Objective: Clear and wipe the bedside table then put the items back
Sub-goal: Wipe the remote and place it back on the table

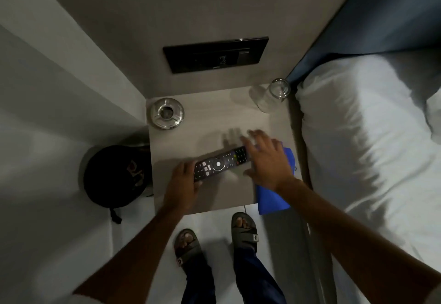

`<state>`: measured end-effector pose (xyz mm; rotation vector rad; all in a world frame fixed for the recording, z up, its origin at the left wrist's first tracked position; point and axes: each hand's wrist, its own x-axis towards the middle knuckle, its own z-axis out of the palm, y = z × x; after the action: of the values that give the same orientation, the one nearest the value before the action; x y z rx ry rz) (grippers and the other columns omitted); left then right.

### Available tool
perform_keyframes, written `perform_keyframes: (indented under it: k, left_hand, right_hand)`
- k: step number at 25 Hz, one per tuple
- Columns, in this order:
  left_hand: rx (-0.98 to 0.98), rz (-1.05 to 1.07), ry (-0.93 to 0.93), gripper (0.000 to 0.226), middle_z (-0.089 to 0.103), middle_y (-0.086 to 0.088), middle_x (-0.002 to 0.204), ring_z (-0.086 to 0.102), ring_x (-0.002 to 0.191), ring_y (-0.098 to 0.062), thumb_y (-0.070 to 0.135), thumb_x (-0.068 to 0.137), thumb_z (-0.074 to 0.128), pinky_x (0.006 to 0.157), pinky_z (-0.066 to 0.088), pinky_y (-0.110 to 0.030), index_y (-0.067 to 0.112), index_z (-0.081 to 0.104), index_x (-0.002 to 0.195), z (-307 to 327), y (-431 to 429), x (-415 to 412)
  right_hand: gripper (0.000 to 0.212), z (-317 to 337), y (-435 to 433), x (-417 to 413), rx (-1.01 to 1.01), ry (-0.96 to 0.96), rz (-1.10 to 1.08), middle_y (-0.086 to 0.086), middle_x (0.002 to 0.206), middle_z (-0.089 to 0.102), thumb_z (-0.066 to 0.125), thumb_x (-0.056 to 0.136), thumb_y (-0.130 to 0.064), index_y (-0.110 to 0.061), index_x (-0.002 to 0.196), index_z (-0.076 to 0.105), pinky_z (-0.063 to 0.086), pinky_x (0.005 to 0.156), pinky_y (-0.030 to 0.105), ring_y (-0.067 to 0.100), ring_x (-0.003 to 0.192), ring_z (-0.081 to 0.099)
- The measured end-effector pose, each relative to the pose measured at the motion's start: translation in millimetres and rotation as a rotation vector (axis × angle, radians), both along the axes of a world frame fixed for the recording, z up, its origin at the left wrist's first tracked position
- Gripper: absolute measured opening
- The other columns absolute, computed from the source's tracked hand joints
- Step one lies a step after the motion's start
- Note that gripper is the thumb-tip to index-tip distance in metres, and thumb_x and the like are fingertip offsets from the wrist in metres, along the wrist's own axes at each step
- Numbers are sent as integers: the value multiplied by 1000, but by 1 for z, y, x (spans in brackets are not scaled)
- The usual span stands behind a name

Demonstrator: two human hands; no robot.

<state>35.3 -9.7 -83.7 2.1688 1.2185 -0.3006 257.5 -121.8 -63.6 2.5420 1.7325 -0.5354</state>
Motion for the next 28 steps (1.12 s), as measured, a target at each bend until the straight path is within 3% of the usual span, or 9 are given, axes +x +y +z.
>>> perform_keyframes:
  k: [2,4,7,10,12,15,20,25,28]
  left_hand:
    - [48,-218,-15,63,41,-13,144,36,137,-30,10,84,65,105,44,-44,12,42,142,13,25,9]
    - [60,-375,-80,65,40,-10,146,29,143,-26,-1,80,62,107,44,-45,13,43,141,27,45,23]
    - [110,-503,-138,67,28,-10,155,39,138,-28,-1,84,59,98,51,-48,17,39,145,34,63,43]
    - [20,-180,-117,78,14,-11,163,41,137,-28,7,88,64,102,48,-45,21,22,153,26,50,59]
    - [-199,87,-142,63,43,-13,150,49,131,-29,3,87,60,101,45,-33,14,38,146,15,22,63]
    - [-497,328,-202,33,69,-9,116,64,109,-31,0,88,54,83,49,-24,9,62,119,1,-16,58]
    - [-834,936,-339,28,66,-21,97,60,95,-34,1,92,46,90,48,-45,12,68,80,-13,-14,67]
    - [-842,809,-300,24,62,-12,106,59,98,-26,15,97,44,95,51,-44,7,66,101,-12,-18,61]
    - [-708,843,-341,27,59,-8,102,55,99,-24,11,100,40,85,48,-36,18,61,86,-4,-22,64]
  right_hand:
    - [104,1,22,-15,-151,34,119,8,162,20,80,72,-33,-21,153,17,17,117,51,30,149,14]
    - [88,-5,28,-24,-234,35,109,10,153,37,72,78,-27,-18,150,22,28,111,47,30,140,35]
    - [66,-14,22,-38,-212,144,-47,12,125,62,67,80,-25,-15,136,34,48,82,40,31,106,63]
    - [70,-19,24,-48,-224,408,-472,12,121,60,77,72,-39,-15,126,39,51,76,42,33,103,63]
    - [87,-23,38,-50,-278,499,-647,14,131,47,83,64,-47,-12,131,41,51,90,48,37,117,53]
    - [96,-30,56,-59,-336,506,-676,15,133,46,86,64,-48,-8,138,39,50,96,46,35,122,50]
    - [75,-39,67,-67,-235,451,-705,17,129,50,81,75,-26,-6,133,38,51,92,45,35,117,54]
    - [68,-39,60,-75,-180,422,-653,16,128,51,77,79,-23,-8,132,37,51,90,43,33,117,53]
    - [75,-37,54,-68,-173,458,-622,15,131,47,78,78,-26,-11,136,34,50,93,46,33,121,48]
